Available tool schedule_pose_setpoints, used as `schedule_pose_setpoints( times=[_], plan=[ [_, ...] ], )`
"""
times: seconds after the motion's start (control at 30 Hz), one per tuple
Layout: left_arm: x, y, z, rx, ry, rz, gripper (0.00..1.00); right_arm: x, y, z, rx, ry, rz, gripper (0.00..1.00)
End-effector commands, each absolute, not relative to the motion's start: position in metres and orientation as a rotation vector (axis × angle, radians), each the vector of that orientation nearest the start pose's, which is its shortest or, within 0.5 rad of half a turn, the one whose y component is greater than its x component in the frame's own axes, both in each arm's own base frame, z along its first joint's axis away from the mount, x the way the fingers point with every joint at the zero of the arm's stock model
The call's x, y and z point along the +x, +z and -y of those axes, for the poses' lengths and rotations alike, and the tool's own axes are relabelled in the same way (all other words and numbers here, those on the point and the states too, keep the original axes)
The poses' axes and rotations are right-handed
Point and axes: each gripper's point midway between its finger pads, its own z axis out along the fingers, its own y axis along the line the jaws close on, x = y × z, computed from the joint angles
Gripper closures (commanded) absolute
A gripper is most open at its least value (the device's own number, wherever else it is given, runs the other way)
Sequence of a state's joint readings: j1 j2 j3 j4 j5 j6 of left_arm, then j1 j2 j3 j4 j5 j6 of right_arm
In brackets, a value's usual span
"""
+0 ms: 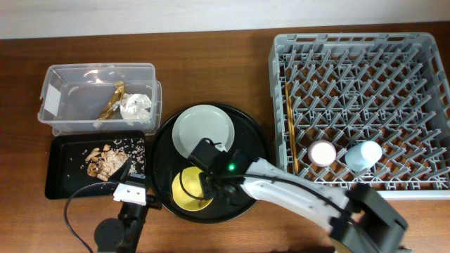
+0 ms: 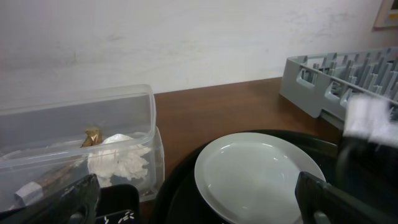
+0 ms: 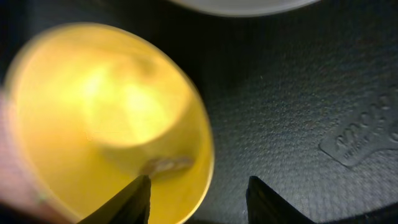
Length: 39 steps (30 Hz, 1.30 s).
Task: Sort waste into correct bins and load items into the dishwasher rack
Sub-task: 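Grasp the yellow bowl with the right gripper and place it in the rack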
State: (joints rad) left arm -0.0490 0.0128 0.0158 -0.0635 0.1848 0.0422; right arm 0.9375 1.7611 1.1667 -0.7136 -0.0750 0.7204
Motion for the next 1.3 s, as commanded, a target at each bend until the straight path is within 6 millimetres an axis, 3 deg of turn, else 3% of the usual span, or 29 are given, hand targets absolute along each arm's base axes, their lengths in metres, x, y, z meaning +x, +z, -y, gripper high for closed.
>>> schedule_pose_setpoints(
  times=[0.0,0.07,0.13,0.2,0.27,0.3,0.33,0.4,0.5,0.57,0.63,0.67,0.8,0.97,1.1,1.2,1.27],
  plan=[
    [0.241,0.161,0.044,0.231,-0.153,-1.617,0.01,0.207,0.019,-0.297,-0.296,0.259,-3.039,0.77],
    [0.241,0.161,0.044,0.231,-0.153,-1.617,0.01,0.211,0.023,-0.295,-0.285,0.252,-3.021,0.96],
    [0.241,0.161,0.044,0.230,-0.153,-1.617,0.01,0.223,0.038,-0.286,-0.247,0.233,-2.975,0.96],
    [0.241,0.161,0.044,0.231,-0.153,-1.617,0.01,0.245,0.076,-0.262,-0.212,0.182,-2.857,0.96],
    [0.241,0.161,0.044,0.230,-0.153,-1.617,0.01,0.279,0.144,-0.222,-0.244,0.066,-2.617,0.96],
    [0.241,0.161,0.044,0.230,-0.152,-1.617,0.01,0.292,0.171,-0.200,-0.188,-0.004,-2.515,0.96],
    [0.241,0.161,0.044,0.230,-0.153,-1.617,0.00,0.309,0.211,-0.159,-0.059,-0.130,-2.361,0.96],
    [0.241,0.161,0.044,0.231,-0.153,-1.617,0.01,0.321,0.265,-0.083,0.171,-0.385,-2.133,0.96],
    [0.241,0.161,0.044,0.230,-0.153,-1.617,0.01,0.323,0.304,0.017,0.500,-0.776,-1.888,0.96],
    [0.241,0.161,0.044,0.231,-0.153,-1.617,0.01,0.332,0.300,0.054,0.571,-0.927,-1.872,0.96],
    [0.241,0.161,0.044,0.230,-0.152,-1.617,0.01,0.344,0.284,0.080,0.606,-1.034,-1.897,0.96],
    [0.241,0.161,0.044,0.231,-0.153,-1.617,0.01,0.356,0.260,0.100,0.582,-1.154,-1.959,0.96],
    [0.241,0.161,0.044,0.231,-0.153,-1.617,0.01,0.372,0.217,0.116,0.530,-1.356,-2.022,0.96],
    [0.241,0.161,0.044,0.231,-0.153,-1.617,0.00,0.384,0.178,0.111,0.411,-1.454,-2.107,0.96],
    [0.241,0.161,0.044,0.230,-0.152,-1.617,0.01,0.390,0.160,0.070,0.244,-1.355,-2.201,0.96],
    [0.241,0.161,0.044,0.230,-0.153,-1.617,0.00,0.389,0.158,0.045,0.140,-1.343,-2.216,0.94],
    [0.241,0.161,0.044,0.230,-0.152,-1.617,0.00,0.385,0.156,0.032,0.067,-1.349,-2.230,0.83]
  ],
)
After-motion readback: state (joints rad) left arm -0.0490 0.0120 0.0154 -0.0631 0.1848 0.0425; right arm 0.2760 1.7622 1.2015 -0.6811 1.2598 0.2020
